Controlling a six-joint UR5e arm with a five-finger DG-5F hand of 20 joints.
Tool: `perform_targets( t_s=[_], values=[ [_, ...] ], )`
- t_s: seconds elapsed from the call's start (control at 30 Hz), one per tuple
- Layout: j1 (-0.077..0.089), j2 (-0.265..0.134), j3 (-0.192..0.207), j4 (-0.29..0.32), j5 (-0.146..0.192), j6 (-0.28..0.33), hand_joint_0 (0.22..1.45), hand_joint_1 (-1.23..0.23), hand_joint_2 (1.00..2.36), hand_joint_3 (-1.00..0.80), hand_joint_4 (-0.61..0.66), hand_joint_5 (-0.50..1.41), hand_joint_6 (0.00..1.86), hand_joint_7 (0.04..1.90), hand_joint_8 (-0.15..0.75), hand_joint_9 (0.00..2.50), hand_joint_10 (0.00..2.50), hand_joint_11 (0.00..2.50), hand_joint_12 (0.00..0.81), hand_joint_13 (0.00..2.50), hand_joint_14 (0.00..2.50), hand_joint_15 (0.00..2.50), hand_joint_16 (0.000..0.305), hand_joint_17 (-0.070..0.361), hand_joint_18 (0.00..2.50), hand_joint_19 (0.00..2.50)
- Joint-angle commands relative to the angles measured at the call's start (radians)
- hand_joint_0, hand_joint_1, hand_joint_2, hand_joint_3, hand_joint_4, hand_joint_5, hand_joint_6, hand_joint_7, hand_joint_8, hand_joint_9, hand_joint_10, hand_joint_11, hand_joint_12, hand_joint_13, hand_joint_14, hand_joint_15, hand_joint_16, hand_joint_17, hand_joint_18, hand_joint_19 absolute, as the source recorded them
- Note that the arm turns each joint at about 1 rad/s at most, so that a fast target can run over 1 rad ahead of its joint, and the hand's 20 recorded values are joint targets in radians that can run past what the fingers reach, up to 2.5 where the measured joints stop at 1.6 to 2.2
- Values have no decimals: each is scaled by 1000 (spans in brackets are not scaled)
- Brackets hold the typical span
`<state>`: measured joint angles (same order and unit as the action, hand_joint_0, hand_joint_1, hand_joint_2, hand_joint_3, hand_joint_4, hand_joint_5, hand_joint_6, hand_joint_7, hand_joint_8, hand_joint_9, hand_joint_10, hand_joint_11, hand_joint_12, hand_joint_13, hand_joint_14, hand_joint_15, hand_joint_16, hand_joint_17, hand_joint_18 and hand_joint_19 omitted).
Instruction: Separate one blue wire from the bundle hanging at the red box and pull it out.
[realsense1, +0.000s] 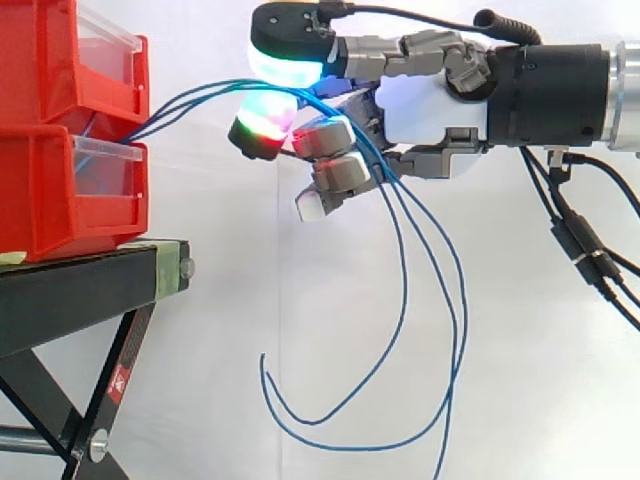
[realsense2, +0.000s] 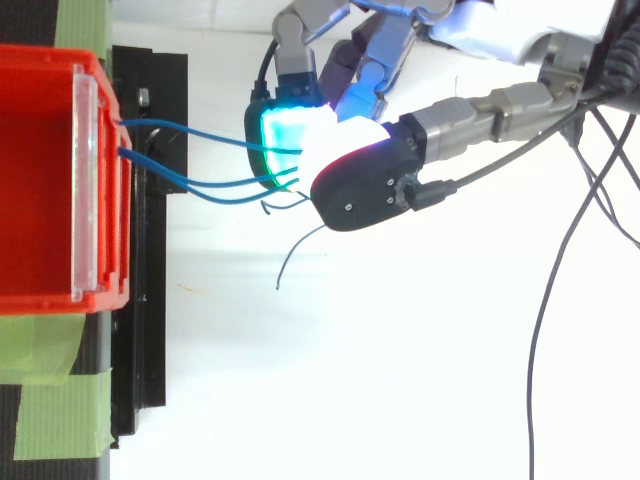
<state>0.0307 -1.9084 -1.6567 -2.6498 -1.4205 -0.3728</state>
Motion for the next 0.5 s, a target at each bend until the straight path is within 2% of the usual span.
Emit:
perform_targets(
  t_s=[0.0, 0.13, 0.23, 0.3, 0.37, 0.43, 0.47],
  values=[
    [0, 0, 0, 1, 0, 0, 573, -913, 1019, -240, 183, -200, 896, 1013, 316, 1212, 15, 1519, 460, 1287, 21, 1215, 56, 125, 793, 568],
    [0, 0, 0, 1, 2, 0, 577, -928, 1020, -239, 196, -209, 898, 1001, 324, 1181, 15, 1509, 469, 1270, 22, 1205, 57, 127, 779, 562],
    [0, 0, 0, 1, 2, 3, 576, -927, 1020, -237, 190, -210, 899, 991, 303, 1282, 5, 1694, 465, 1295, 21, 1211, 57, 127, 785, 573],
    [2, 0, 0, 1, 5, 3, 573, -923, 1020, -236, 194, -211, 898, 998, 307, 1302, 1, 1711, 463, 1303, 22, 1223, 56, 127, 789, 572],
    [2, 0, 0, 1, 5, 3, 573, -916, 1020, -240, 197, -210, 900, 977, 303, 1341, 141, 1714, 464, 1318, 21, 1235, 56, 126, 792, 571],
    [0, 0, 0, 1, 5, 3, 574, -913, 1020, -238, 191, -210, 899, 985, 298, 1340, 133, 1730, 463, 1323, 22, 1245, 56, 127, 797, 570],
    [0, 0, 0, -1, 5, 3, 575, -913, 1020, -243, 193, -210, 899, 991, 299, 1329, 52, 1767, 463, 1323, 21, 1244, 56, 127, 798, 562]
  ],
)
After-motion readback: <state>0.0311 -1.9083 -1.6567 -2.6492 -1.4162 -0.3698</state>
